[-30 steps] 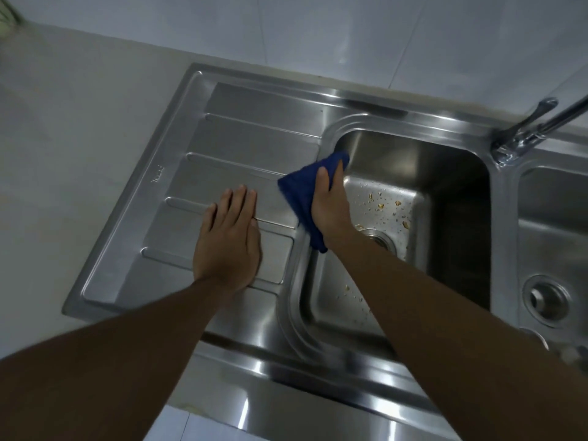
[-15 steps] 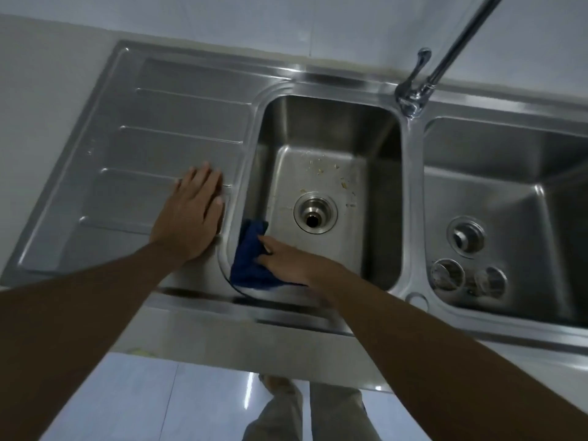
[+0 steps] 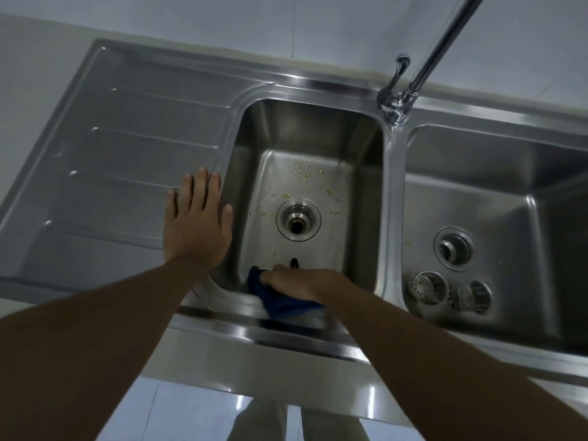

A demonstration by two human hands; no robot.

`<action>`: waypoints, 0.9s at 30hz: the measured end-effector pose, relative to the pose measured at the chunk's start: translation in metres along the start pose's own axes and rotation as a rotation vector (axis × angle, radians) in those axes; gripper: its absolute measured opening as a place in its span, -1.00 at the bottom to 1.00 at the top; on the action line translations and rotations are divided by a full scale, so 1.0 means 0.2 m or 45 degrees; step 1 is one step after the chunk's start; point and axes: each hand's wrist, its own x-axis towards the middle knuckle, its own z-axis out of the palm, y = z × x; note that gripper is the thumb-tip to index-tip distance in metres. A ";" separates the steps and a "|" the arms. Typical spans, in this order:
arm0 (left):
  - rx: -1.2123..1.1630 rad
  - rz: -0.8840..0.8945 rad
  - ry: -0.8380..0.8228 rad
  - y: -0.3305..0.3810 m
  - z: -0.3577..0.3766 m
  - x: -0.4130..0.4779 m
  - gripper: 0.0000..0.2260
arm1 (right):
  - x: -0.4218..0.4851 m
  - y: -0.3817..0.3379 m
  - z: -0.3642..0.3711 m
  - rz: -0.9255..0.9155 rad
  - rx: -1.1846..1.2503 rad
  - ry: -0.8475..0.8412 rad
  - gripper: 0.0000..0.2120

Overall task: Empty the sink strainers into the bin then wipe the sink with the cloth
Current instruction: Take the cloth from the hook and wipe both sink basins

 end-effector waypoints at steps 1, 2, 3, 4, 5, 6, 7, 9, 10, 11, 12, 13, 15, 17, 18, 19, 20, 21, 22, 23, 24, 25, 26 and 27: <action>0.001 -0.010 0.001 0.01 0.00 0.00 -0.44 | 0.00 0.00 0.00 -0.043 -0.049 -0.021 -0.71; 0.005 -0.013 0.000 0.01 -0.01 0.00 -0.43 | -0.02 0.01 -0.01 -0.061 -0.120 -0.032 -0.72; 0.014 -0.010 -0.007 0.00 -0.01 -0.01 -0.43 | -0.05 0.02 -0.03 -0.058 -0.193 -0.050 -0.74; 0.020 -0.010 -0.015 0.00 -0.01 -0.01 -0.43 | -0.09 0.04 -0.07 -0.037 -0.273 -0.083 -0.75; 0.013 -0.018 -0.019 0.00 -0.02 0.00 -0.42 | -0.11 0.07 -0.12 -0.018 -0.346 -0.147 -0.75; -0.005 -0.029 -0.014 0.01 -0.02 0.01 -0.43 | -0.15 0.09 -0.17 0.022 -0.426 -0.235 -0.73; -0.033 -0.043 -0.001 0.02 -0.03 0.02 -0.45 | -0.18 0.12 -0.21 0.067 -0.527 -0.306 -0.72; -0.092 -0.083 0.045 0.05 -0.05 0.06 -0.53 | -0.19 0.14 -0.27 0.171 -0.809 -0.183 -0.80; -0.106 -0.098 0.064 0.06 -0.06 0.09 -0.55 | -0.19 0.13 -0.29 0.241 -0.991 -0.102 -0.79; -0.110 -0.100 0.076 0.08 -0.06 0.10 -0.56 | -0.18 0.12 -0.31 0.347 -1.191 -0.103 -0.68; -0.108 -0.093 0.082 0.08 -0.06 0.11 -0.55 | -0.17 0.12 -0.33 0.458 -1.381 -0.135 -0.61; -0.104 -0.078 0.083 0.08 -0.06 0.12 -0.53 | -0.15 0.13 -0.36 0.507 -1.570 -0.092 -0.59; -0.078 -0.026 0.057 0.07 -0.03 0.12 -0.48 | -0.13 0.12 -0.47 0.470 -1.851 0.209 -0.64; -0.042 -0.002 0.025 0.05 -0.01 0.14 -0.44 | -0.14 0.12 -0.59 0.432 -1.938 0.464 -0.66; -0.035 -0.006 0.021 0.05 -0.01 0.14 -0.44 | -0.13 0.13 -0.63 0.429 -1.941 0.511 -0.63; -0.031 -0.016 0.023 0.05 -0.01 0.15 -0.43 | -0.12 0.13 -0.66 0.423 -1.943 0.515 -0.61; -0.026 -0.024 0.024 0.05 -0.01 0.15 -0.44 | -0.11 0.14 -0.66 0.413 -1.949 0.476 -0.64; -0.019 -0.023 0.021 0.05 0.00 0.15 -0.44 | -0.11 0.15 -0.64 0.396 -1.953 0.434 -0.66; -0.013 -0.020 0.018 0.05 0.00 0.15 -0.44 | -0.11 0.16 -0.63 0.375 -1.945 0.411 -0.64; -0.010 -0.021 0.018 0.05 0.00 0.15 -0.44 | -0.11 0.17 -0.63 0.364 -1.931 0.409 -0.58; -0.012 -0.030 0.020 0.05 0.00 0.15 -0.44 | -0.12 0.17 -0.65 0.366 -1.929 0.418 -0.52; -0.015 -0.039 0.025 0.05 0.00 0.15 -0.44 | -0.12 0.16 -0.70 0.367 -1.941 0.456 -0.49; -0.014 -0.044 0.030 0.05 0.01 0.15 -0.45 | -0.12 0.14 -0.76 0.374 -1.962 0.519 -0.50; -0.012 -0.049 0.035 0.05 0.01 0.15 -0.45 | -0.12 0.11 -0.83 0.387 -2.004 0.590 -0.52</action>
